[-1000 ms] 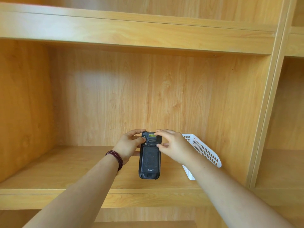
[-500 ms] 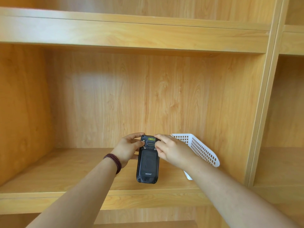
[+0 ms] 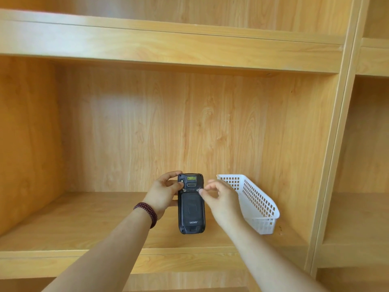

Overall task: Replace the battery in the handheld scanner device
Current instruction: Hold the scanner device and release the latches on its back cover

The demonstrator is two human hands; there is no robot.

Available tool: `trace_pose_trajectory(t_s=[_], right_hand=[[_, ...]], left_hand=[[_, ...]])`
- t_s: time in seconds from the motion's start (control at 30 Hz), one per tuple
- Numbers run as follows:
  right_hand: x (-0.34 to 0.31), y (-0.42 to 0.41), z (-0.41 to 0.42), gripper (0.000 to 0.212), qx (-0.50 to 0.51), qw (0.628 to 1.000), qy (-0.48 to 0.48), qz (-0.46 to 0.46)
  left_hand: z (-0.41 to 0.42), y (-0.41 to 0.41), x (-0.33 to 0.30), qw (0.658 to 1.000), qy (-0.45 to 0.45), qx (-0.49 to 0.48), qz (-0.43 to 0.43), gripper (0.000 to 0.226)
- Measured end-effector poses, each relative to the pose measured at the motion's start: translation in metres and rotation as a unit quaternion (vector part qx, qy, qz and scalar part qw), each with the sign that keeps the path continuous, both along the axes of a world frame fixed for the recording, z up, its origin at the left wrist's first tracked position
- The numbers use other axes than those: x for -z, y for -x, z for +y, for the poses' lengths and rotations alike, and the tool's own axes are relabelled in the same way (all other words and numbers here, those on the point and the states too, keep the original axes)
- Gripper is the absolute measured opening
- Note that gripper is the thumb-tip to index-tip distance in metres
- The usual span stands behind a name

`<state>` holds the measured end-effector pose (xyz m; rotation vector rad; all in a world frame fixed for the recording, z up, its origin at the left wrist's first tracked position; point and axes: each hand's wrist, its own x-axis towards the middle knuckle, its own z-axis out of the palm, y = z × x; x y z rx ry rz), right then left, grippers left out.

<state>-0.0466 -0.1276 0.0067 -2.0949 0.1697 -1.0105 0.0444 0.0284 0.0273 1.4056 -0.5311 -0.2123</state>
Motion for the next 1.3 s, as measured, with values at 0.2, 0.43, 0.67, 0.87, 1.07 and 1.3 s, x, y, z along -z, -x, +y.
trace_pose_trajectory(t_s=[0.2,0.43,0.67,0.87,1.07,1.3], right_hand=[[0.013,-0.008,0.019,0.014,-0.016,0.976,-0.218,-0.012],[0.012,-0.014,0.026,0.022,-0.001,0.948,-0.315,-0.053],[0.012,-0.014,0.033,0.026,-0.014,0.927,-0.358,-0.109],[0.013,-0.017,0.033,0.028,-0.019,0.908,-0.399,-0.127],[0.009,-0.014,0.033,0.029,-0.035,0.912,-0.389,-0.124],[0.007,-0.011,0.032,0.024,-0.044,0.932,-0.341,-0.111]], left_hand=[[-0.005,0.002,0.000,1.000,0.009,-0.009,-0.004,0.028],[-0.011,0.004,0.003,1.000,0.013,-0.010,-0.011,0.028],[-0.012,0.005,0.001,1.000,0.025,-0.011,-0.011,0.028],[-0.014,0.008,-0.001,0.999,0.028,-0.008,-0.014,0.030],[-0.012,0.008,-0.004,1.000,0.025,-0.013,-0.014,0.028],[-0.007,0.009,-0.008,1.000,0.012,-0.015,-0.022,0.029]])
